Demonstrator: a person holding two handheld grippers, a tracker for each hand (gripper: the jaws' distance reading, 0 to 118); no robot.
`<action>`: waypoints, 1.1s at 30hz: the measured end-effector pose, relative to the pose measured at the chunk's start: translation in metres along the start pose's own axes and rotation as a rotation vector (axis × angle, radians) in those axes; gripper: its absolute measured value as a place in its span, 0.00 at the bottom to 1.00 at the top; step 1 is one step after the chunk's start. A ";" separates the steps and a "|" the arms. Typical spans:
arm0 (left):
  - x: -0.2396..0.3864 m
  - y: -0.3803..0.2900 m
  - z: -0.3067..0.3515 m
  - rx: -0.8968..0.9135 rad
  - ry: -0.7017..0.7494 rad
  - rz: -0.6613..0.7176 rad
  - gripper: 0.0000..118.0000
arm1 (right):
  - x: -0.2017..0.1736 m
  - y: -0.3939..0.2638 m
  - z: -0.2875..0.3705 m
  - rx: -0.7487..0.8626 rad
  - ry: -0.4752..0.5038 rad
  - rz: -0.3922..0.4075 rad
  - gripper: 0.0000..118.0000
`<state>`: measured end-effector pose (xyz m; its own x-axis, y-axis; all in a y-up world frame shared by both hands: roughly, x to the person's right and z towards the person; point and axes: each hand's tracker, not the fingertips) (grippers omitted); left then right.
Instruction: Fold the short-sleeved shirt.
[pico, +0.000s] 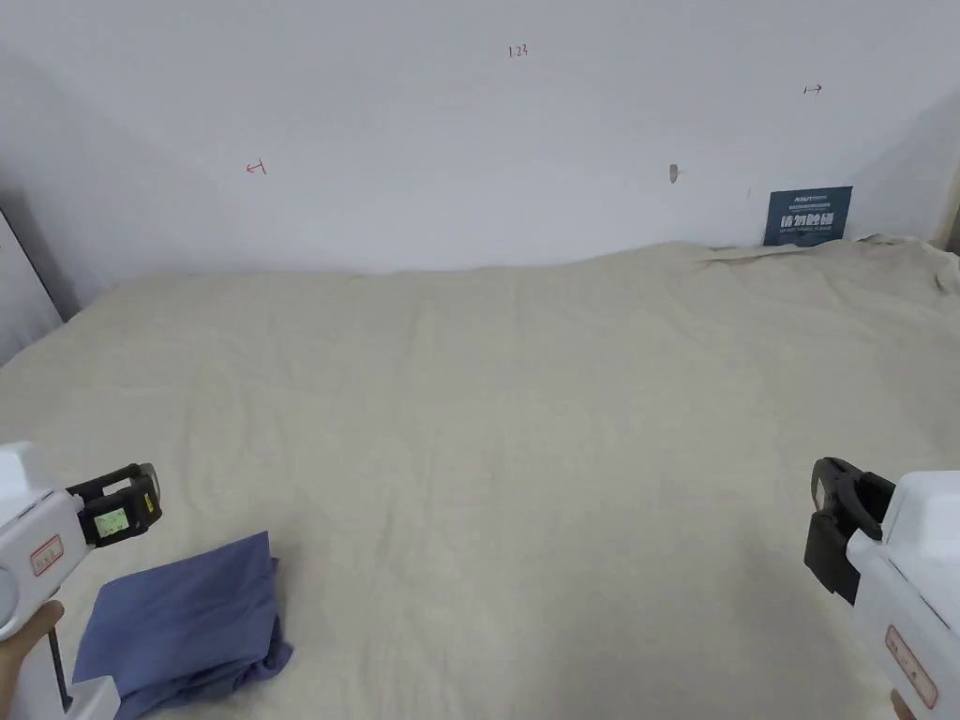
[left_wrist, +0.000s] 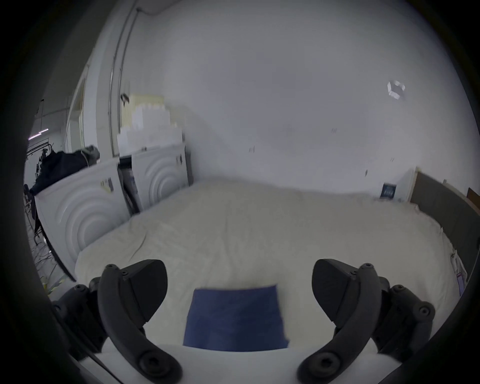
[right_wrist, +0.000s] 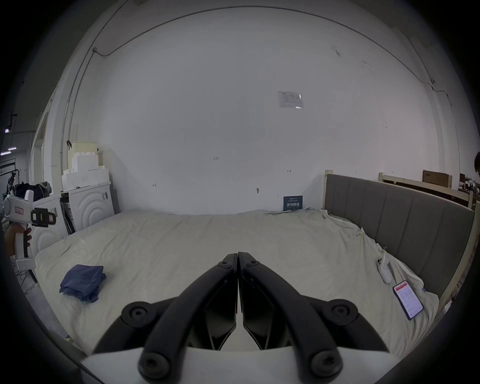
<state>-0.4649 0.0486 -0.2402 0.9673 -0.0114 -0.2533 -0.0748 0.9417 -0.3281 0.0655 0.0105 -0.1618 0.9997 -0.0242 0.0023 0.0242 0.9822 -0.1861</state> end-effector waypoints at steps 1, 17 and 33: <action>0.005 0.002 0.009 0.050 -0.017 0.007 1.00 | 0.002 0.002 0.001 0.007 0.001 0.002 0.00; 0.109 -0.034 0.062 0.383 -0.095 -0.016 0.97 | 0.019 0.012 0.004 0.097 -0.024 0.013 0.00; 0.189 -0.060 0.084 0.360 -0.380 0.014 0.00 | 0.036 0.017 0.028 0.123 -0.064 0.013 0.00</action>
<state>-0.2569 0.0185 -0.1924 0.9915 0.0614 0.1145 -0.0645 0.9976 0.0235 0.1022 0.0317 -0.1378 0.9979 -0.0032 0.0646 0.0074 0.9979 -0.0645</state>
